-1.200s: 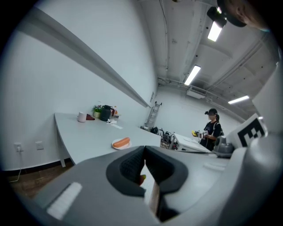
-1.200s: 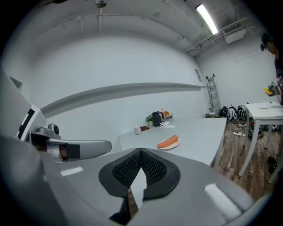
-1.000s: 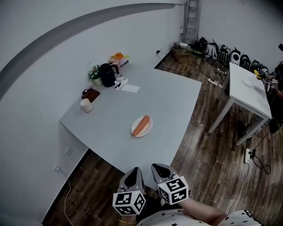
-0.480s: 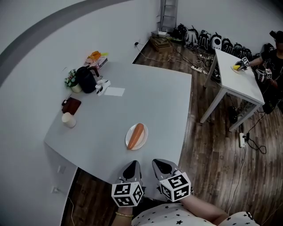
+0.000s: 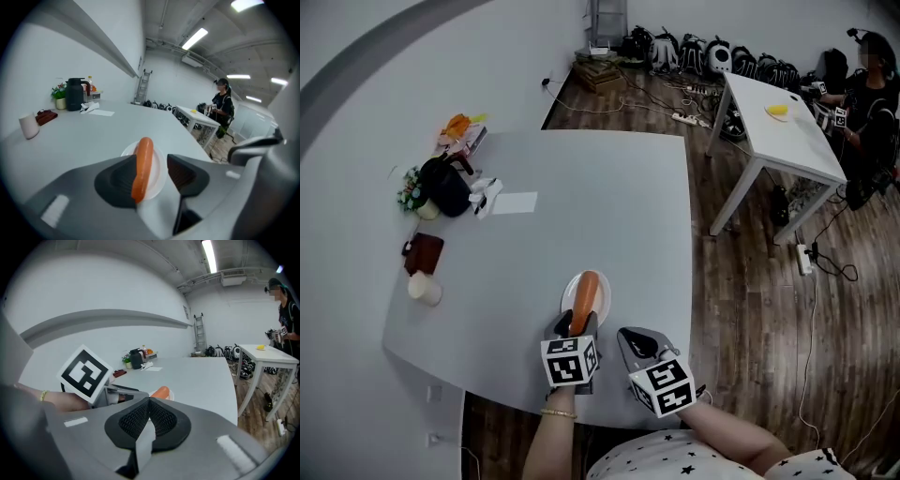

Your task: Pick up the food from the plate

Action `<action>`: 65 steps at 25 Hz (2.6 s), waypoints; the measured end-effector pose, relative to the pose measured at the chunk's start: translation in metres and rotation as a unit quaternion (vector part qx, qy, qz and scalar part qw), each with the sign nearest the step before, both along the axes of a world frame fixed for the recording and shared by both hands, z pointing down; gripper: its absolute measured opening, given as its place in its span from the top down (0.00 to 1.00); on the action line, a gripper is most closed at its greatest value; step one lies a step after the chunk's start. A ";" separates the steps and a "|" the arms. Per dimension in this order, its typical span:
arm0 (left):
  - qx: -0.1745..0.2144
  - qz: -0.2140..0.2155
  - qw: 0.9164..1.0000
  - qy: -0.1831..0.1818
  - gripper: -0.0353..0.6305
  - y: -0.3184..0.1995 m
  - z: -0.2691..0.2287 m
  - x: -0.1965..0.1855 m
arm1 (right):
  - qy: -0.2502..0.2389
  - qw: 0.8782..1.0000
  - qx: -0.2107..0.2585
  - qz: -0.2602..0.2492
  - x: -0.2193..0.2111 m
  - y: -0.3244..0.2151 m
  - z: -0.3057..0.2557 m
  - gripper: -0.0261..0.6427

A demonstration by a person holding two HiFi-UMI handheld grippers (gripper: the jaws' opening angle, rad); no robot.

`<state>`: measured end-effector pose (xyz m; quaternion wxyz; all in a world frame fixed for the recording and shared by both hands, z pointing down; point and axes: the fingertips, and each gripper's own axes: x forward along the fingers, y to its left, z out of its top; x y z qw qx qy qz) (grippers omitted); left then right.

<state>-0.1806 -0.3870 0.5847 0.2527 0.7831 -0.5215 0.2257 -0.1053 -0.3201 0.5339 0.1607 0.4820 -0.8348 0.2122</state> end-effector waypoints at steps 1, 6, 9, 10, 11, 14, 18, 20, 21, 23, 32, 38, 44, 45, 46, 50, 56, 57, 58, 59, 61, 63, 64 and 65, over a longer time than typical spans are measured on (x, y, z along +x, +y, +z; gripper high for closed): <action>-0.012 0.008 1.000 -0.010 0.64 -0.009 0.010 0.000 | 0.007 1.000 0.002 0.007 0.000 -0.006 0.002 0.96; -0.070 0.060 0.994 -0.051 0.59 -0.039 0.052 0.012 | 0.022 0.999 -0.018 0.039 0.004 -0.021 0.017 0.96; -0.101 0.078 0.988 -0.087 0.57 -0.048 0.069 0.015 | 0.025 0.998 -0.028 0.052 0.008 -0.020 0.023 0.96; -0.106 0.081 0.986 -0.097 0.57 -0.050 0.074 0.015 | 0.025 0.998 -0.029 0.055 0.009 -0.019 0.024 0.96; -0.105 0.082 0.985 -0.108 0.60 -0.052 0.076 0.014 | 0.026 0.998 -0.029 0.057 0.009 -0.019 0.024 0.96; -0.094 0.084 0.984 -0.122 0.62 -0.055 0.077 0.013 | 0.027 0.997 -0.027 0.060 0.006 -0.021 0.024 0.96; -0.090 0.077 0.987 -0.109 0.63 -0.056 0.077 0.011 | 0.032 0.998 -0.019 0.052 0.001 -0.018 0.021 0.96; -0.082 0.066 0.991 -0.085 0.63 -0.055 0.072 0.009 | 0.034 0.998 -0.013 0.047 -0.003 -0.015 0.016 0.96; -0.072 0.060 0.993 -0.069 0.63 -0.054 0.066 0.008 | 0.034 0.998 -0.011 0.045 -0.005 -0.013 0.015 0.96; -0.045 0.050 0.997 -0.033 0.63 -0.047 0.049 0.007 | 0.034 0.998 -0.006 0.045 -0.004 -0.010 0.011 0.96; 0.055 0.011 0.990 0.127 0.63 0.040 -0.058 0.007 | 0.015 0.999 0.006 0.041 0.002 -0.001 -0.005 0.96; 0.098 -0.015 0.981 0.169 0.63 0.079 -0.094 -0.003 | -0.004 1.000 0.005 0.021 -0.003 0.012 -0.008 0.96; 0.106 -0.019 0.980 0.170 0.63 0.082 -0.094 -0.001 | -0.004 1.000 0.012 0.006 -0.008 0.015 -0.013 0.96; 0.107 -0.018 0.980 0.169 0.63 0.082 -0.094 0.000 | -0.003 1.000 0.013 0.004 -0.008 0.015 -0.013 0.96; 0.108 -0.017 0.979 0.169 0.63 0.081 -0.094 0.002 | -0.002 1.000 0.014 0.003 -0.008 0.015 -0.014 0.96; 0.111 -0.011 0.979 0.169 0.63 0.080 -0.097 0.006 | 0.004 1.000 0.022 0.008 -0.005 0.013 -0.017 0.96; 0.115 -0.012 0.978 0.172 0.63 0.078 -0.101 0.009 | 0.000 1.000 0.026 0.009 -0.004 0.016 -0.019 0.96; 0.115 -0.012 0.979 0.171 0.63 0.077 -0.101 0.009 | 0.000 1.000 0.026 0.009 -0.004 0.016 -0.018 0.96; 0.114 -0.012 0.979 0.170 0.63 0.077 -0.101 0.009 | -0.001 1.000 0.026 0.009 -0.004 0.017 -0.018 0.96; 0.113 -0.012 0.979 0.170 0.63 0.077 -0.100 0.009 | -0.002 1.000 0.026 0.009 -0.004 0.017 -0.018 0.96; 0.111 -0.009 0.979 0.171 0.63 0.077 -0.099 0.009 | -0.007 1.000 0.025 0.011 -0.004 0.017 -0.018 0.96; 0.109 -0.008 0.979 0.174 0.63 0.078 -0.098 0.011 | -0.007 1.000 0.025 0.014 -0.002 0.017 -0.018 0.96; 0.108 -0.008 0.979 0.175 0.63 0.078 -0.098 0.011 | -0.006 1.000 0.025 0.014 -0.001 0.017 -0.018 0.96; 0.107 -0.009 0.979 0.174 0.63 0.079 -0.098 0.011 | -0.005 1.000 0.026 0.015 0.000 0.018 -0.019 0.96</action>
